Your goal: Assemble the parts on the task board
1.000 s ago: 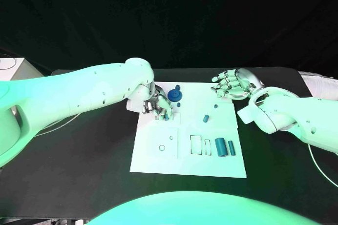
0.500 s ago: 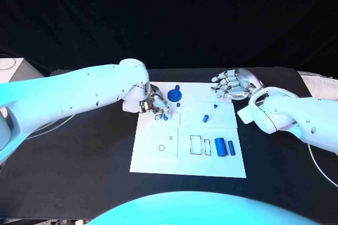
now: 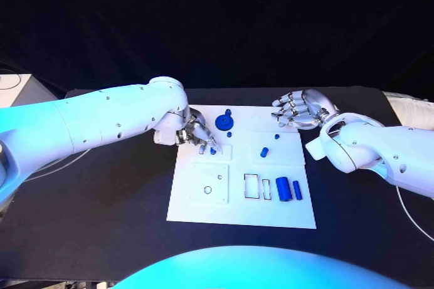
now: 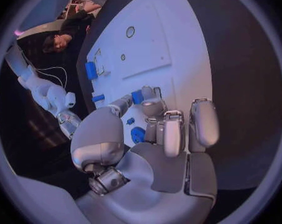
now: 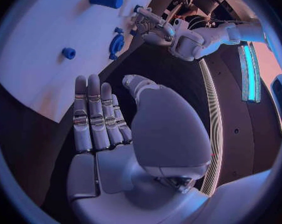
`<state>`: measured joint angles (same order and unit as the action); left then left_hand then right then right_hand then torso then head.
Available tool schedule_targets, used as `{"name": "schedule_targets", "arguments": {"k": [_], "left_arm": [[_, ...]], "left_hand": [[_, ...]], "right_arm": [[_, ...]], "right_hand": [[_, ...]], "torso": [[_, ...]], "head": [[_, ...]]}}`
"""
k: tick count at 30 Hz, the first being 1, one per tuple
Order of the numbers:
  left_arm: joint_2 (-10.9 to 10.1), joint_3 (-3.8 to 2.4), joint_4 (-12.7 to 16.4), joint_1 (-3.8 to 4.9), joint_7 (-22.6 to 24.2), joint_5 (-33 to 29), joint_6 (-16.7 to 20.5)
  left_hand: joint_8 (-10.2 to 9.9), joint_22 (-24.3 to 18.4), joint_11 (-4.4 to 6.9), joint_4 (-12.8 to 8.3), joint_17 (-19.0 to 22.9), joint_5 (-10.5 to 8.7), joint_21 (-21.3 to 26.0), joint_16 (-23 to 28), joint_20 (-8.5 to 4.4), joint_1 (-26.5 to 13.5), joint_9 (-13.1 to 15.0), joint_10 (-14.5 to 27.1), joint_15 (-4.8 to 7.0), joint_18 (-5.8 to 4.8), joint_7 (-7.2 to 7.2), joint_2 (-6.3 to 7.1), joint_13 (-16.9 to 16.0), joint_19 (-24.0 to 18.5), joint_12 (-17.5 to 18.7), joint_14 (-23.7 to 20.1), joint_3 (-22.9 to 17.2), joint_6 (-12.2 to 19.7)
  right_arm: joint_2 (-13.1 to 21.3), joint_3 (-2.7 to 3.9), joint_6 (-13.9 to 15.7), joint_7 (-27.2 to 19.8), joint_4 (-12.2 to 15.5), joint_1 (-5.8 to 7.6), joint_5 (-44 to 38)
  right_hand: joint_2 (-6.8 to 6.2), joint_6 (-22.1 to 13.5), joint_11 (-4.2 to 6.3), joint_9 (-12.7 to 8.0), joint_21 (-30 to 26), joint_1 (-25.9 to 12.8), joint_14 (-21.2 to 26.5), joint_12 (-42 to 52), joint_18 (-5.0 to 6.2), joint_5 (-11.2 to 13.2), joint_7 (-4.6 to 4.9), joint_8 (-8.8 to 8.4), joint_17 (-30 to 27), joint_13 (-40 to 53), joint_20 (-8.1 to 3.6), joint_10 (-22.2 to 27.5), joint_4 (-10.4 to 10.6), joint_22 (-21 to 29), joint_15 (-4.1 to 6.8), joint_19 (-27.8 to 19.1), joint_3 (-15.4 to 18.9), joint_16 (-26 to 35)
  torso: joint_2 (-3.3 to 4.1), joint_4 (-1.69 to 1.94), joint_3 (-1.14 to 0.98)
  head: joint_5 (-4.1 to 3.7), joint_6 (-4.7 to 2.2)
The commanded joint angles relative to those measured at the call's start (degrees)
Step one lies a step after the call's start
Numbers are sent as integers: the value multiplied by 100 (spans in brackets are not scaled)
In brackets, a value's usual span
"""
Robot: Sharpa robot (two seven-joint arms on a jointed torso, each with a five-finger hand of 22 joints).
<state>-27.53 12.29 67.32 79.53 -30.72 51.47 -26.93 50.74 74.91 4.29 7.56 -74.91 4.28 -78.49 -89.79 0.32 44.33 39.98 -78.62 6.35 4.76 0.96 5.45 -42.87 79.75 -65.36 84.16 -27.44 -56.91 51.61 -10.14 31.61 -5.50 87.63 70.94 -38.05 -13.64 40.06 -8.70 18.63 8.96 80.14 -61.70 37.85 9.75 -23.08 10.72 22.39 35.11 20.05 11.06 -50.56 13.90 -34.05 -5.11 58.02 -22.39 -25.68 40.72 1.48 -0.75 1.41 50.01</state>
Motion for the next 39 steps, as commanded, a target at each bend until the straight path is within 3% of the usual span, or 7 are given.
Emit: {"name": "schedule_targets", "arguments": {"k": [1, 11, 15, 25, 33, 35, 39], "left_arm": [[-7, 2, 12, -6, -37, 131, 86], [-113, -50, 177, -8, 20, -369, 452], [-219, -185, 348, -10, 31, -605, 524], [-541, -643, 606, -3, 35, -678, 509], [-741, -769, 631, 9, 53, -611, 546], [-762, -783, 555, 11, 71, -564, 627], [-767, -801, 307, 13, 122, -477, 886]], "left_hand": [[-32, 225, 12, 62, -1509, -117, 24, -21, -10, 42, 18, -22, 32, -103, 3, 13, -2, 46, 26, 584, 111, -54], [-108, 118, -28, 288, -1273, -134, 134, 102, -21, 346, 92, 160, 11, -69, -45, 185, 275, -43, 225, 517, 470, 104], [-144, -10, -59, 331, -1133, -128, 262, 181, -9, 568, 123, 283, -3, -34, -85, 163, 425, -147, 329, 477, 531, 213], [-249, -320, -156, 463, -824, -123, 588, 368, 50, 988, 172, 645, -73, 48, -194, 138, 846, -410, 618, 378, 706, 477], [-287, -438, -196, 458, -737, -119, 717, 422, 86, 1250, 188, 793, -109, 80, -236, 99, 1002, -510, 720, 344, 729, 564], [-446, -625, -270, 402, -480, -119, 917, 582, 132, 1521, 125, 1082, -166, 126, -325, 27, 1380, -674, 978, 244, 602, 776], [-745, -678, -377, 413, -383, -118, 985, 637, 221, 1731, -80, 1231, -259, 139, -453, 21, 1453, -716, 1008, 202, 473, 970]], "right_arm": [[0, 1, -58, -71, 0, -6, 4], [-5, 1, -59, -76, -8, -15, 13], [-6, 1, -34, -106, -15, -19, 26], [-4, 1, 23, -175, -50, -31, 58], [4, 1, 48, -205, -63, -40, 74], [4, 1, 61, -229, -65, -42, 86], [5, 1, 118, -331, -67, -48, 126]], "right_hand": [[-7, -35, 5, -6, -17, -61, 32, 30, 48, -21, 233, 38, 8, -5, 15, 48, -6, 8, -1, -26, -21, 21], [-3, -36, 4, -7, -20, -64, 37, 33, 47, -22, 234, 41, 9, -8, 16, 49, -7, 11, -3, -29, -24, 23], [-3, -36, 4, -7, -20, -64, 37, 33, 47, -22, 234, 41, 9, -8, 16, 49, -7, 11, -3, -29, -24, 23], [-2, -38, 5, -7, -23, -62, 41, 37, 48, -23, 234, 44, 10, -11, 17, 49, -13, 14, -3, -32, -29, 25], [-1, -40, 5, -8, -25, -57, 43, 40, 48, -24, 234, 46, 12, -13, 18, 49, -19, 16, -3, -33, -33, 26], [1, -42, 5, -8, -26, -51, 45, 44, 49, -25, 234, 48, 13, -16, 18, 49, -27, 19, -3, -34, -38, 27], [-4, -58, 5, -13, -32, -27, 55, 52, 51, -29, 237, 52, 19, -31, 20, 62, -63, 28, -3, -37, -59, 33]], "torso": [[0, -1, -6], [5, -17, -7], [3, -11, -5], [-7, 2, -9], [0, -4, -3], [1, -1, -3], [5, -2, 0]], "head": [[5, -1], [-5, -1], [-23, -1], [-18, -1], [-21, -58], [-21, -94], [-13, -163]]}}
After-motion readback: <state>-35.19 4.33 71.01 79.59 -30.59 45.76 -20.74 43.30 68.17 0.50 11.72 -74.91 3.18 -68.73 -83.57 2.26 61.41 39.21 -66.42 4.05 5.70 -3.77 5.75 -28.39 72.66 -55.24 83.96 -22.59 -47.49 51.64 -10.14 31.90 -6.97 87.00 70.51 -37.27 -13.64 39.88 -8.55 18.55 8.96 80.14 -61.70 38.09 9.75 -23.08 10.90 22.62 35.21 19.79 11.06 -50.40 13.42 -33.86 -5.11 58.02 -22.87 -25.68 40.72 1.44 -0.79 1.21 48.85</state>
